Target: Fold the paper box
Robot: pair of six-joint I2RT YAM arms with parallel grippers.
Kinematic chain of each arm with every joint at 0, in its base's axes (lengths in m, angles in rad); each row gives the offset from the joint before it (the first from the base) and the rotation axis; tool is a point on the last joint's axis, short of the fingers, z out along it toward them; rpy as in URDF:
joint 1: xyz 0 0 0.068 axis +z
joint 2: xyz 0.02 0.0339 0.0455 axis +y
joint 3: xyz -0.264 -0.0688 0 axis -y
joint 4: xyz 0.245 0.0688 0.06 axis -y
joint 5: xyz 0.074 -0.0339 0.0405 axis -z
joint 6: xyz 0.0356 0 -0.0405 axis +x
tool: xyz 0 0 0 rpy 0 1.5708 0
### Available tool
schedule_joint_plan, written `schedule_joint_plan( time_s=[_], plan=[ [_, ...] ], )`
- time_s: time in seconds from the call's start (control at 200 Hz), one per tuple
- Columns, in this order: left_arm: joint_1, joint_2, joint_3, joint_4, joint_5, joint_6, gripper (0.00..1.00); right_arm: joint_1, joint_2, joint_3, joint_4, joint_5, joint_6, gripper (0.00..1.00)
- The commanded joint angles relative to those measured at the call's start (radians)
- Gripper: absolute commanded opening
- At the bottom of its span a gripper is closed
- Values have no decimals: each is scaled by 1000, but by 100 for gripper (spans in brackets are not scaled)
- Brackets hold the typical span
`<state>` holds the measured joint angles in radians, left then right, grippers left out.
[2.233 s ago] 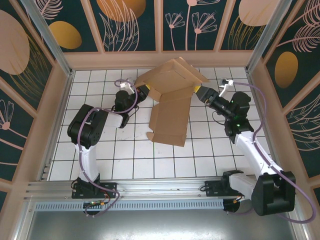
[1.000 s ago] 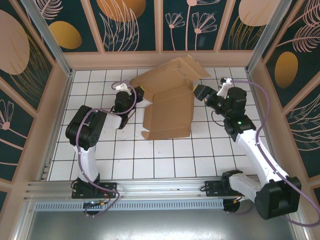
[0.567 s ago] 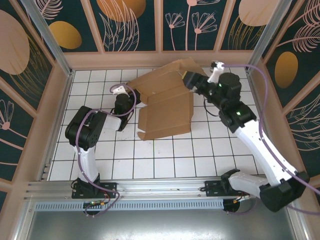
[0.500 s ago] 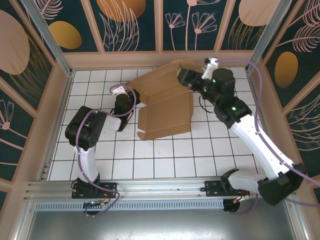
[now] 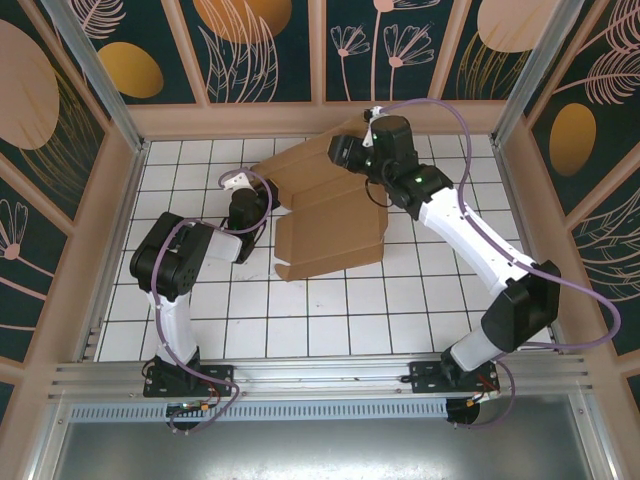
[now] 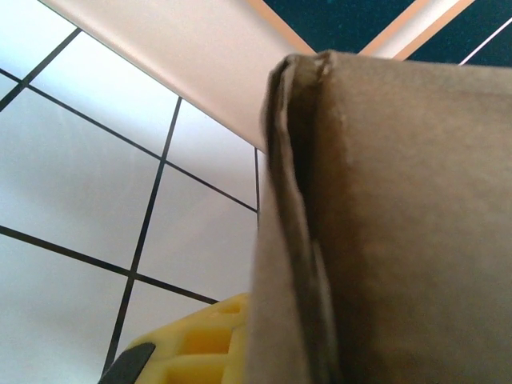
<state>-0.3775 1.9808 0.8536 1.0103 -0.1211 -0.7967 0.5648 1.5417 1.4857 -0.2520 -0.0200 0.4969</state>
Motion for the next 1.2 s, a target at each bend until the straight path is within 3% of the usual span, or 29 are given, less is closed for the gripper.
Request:
schedule_joint_plan(
  time_s=[0.0,0.27,0.48,0.561,0.701,0.871,0.906,0.961,1.051,1.196],
  plan=[
    [1,-36,-8,46,-1,2,0,-12,9,41,-8,-49,24,49],
    [2,-35,-1,35,17,10,0,-11,58,55,21,-138,29,45],
    [2,-33,-7,30,20,9,0,-13,94,99,17,-137,20,43],
    [2,-36,-10,27,17,15,0,-12,99,104,19,-135,19,35],
    [2,-37,-13,20,17,20,0,-40,102,105,12,-141,23,0],
    [2,-39,-18,18,19,21,0,-39,81,91,33,-145,22,0],
    [2,-39,-15,18,18,19,0,-36,67,81,50,-150,13,14],
    [2,-37,-10,12,18,16,0,-31,37,60,78,-152,-10,46],
    [2,-39,-2,1,21,12,0,-31,-29,4,110,-152,-62,77],
    [2,-50,19,-71,24,13,0,-51,-205,-140,153,-143,-211,82]
  ],
)
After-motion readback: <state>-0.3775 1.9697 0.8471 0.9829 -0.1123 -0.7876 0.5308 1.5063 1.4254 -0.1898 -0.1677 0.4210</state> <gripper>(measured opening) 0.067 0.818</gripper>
